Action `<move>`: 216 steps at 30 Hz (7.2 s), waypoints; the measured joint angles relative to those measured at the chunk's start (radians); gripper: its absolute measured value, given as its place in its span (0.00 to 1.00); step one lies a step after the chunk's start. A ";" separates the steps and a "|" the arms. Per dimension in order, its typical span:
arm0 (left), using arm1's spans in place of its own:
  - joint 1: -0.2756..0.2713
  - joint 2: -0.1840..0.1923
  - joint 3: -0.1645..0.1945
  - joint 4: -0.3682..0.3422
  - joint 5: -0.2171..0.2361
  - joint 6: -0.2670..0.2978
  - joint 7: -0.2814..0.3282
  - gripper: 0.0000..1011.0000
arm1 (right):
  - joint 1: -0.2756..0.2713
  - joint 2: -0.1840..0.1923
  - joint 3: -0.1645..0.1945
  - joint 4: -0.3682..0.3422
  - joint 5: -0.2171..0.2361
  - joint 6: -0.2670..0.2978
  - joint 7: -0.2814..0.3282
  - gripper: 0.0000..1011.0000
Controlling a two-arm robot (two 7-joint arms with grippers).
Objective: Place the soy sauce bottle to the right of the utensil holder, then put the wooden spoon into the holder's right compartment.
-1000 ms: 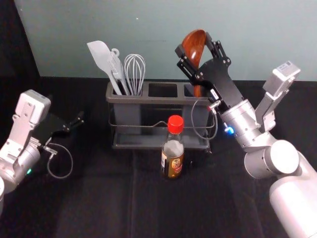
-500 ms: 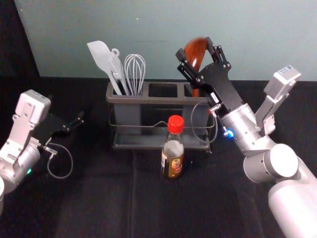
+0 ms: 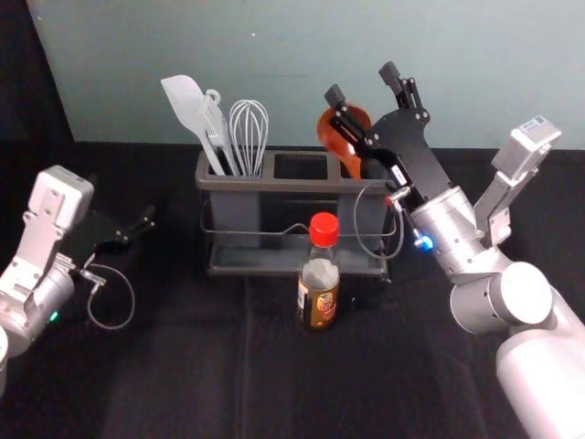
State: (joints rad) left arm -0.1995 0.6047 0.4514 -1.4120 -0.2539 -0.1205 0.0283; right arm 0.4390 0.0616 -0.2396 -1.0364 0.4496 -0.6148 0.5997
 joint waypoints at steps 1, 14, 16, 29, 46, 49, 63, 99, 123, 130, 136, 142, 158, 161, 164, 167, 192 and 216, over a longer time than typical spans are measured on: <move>0.000 0.000 0.000 0.000 0.000 0.000 0.000 0.99 | -0.002 0.001 0.000 -0.006 0.000 0.002 0.000 0.99; 0.000 0.000 0.000 0.000 0.000 0.000 0.000 0.99 | -0.104 0.088 -0.004 -0.261 -0.059 0.133 -0.070 0.99; 0.000 0.000 0.000 0.000 0.000 0.000 0.000 0.99 | -0.138 0.118 -0.004 -0.331 -0.071 0.187 -0.095 0.99; 0.000 0.000 0.000 0.000 0.000 0.000 0.000 0.99 | -0.308 0.277 0.015 -0.631 -0.011 0.474 -0.148 0.99; 0.000 0.000 0.000 0.000 0.000 0.000 0.000 0.99 | -0.451 0.408 -0.002 -0.765 0.103 0.611 -0.116 0.99; 0.000 0.000 0.000 0.000 0.000 0.000 0.000 0.99 | -0.454 0.423 -0.022 -0.761 0.106 0.615 -0.103 0.99; 0.000 0.000 0.000 0.000 0.000 0.000 0.000 0.99 | -0.399 0.431 -0.109 -0.668 0.064 0.562 -0.086 0.99; 0.000 0.000 0.000 0.000 0.000 0.000 0.000 0.99 | -0.190 0.354 -0.233 -0.483 -0.012 0.565 -0.066 0.99; 0.000 0.000 0.000 0.000 0.000 0.000 0.000 0.99 | -0.187 0.352 -0.231 -0.475 -0.017 0.567 -0.071 0.99; 0.000 0.000 0.000 0.000 0.000 0.000 0.000 0.99 | -0.187 0.347 -0.230 -0.470 -0.012 0.563 -0.071 0.91; 0.000 0.000 0.000 0.000 0.000 0.000 0.000 0.99 | -0.188 0.340 -0.228 -0.468 -0.005 0.563 -0.076 0.76; 0.000 0.000 0.000 0.000 0.000 0.000 0.000 0.99 | -0.191 0.339 -0.225 -0.468 -0.003 0.563 -0.079 0.57; 0.000 0.000 0.000 0.000 0.000 0.000 0.000 0.99 | -0.193 0.342 -0.224 -0.477 -0.003 0.562 -0.079 0.38; 0.000 0.000 0.000 0.000 0.000 0.000 0.000 0.99 | -0.194 0.346 -0.221 -0.489 -0.001 0.563 -0.079 0.38; 0.000 0.000 0.000 0.000 0.000 0.000 0.000 0.99 | -0.199 0.352 -0.215 -0.509 0.006 0.567 -0.079 0.38; 0.000 0.000 0.000 0.000 0.000 0.000 0.000 0.99 | -0.210 0.363 -0.205 -0.538 0.014 0.573 -0.085 0.38; 0.000 0.000 0.000 0.000 0.000 0.000 0.000 0.99 | -0.351 0.476 -0.059 -0.673 0.086 0.549 -0.134 0.38; 0.000 0.000 0.000 0.000 0.000 0.000 0.000 0.99 | -0.337 0.415 0.061 -0.539 0.130 0.491 -0.165 0.38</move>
State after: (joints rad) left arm -0.1995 0.6047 0.4514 -1.4120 -0.2538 -0.1205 0.0283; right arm 0.1017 0.4771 -0.1786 -1.5757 0.5797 -0.1236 0.4346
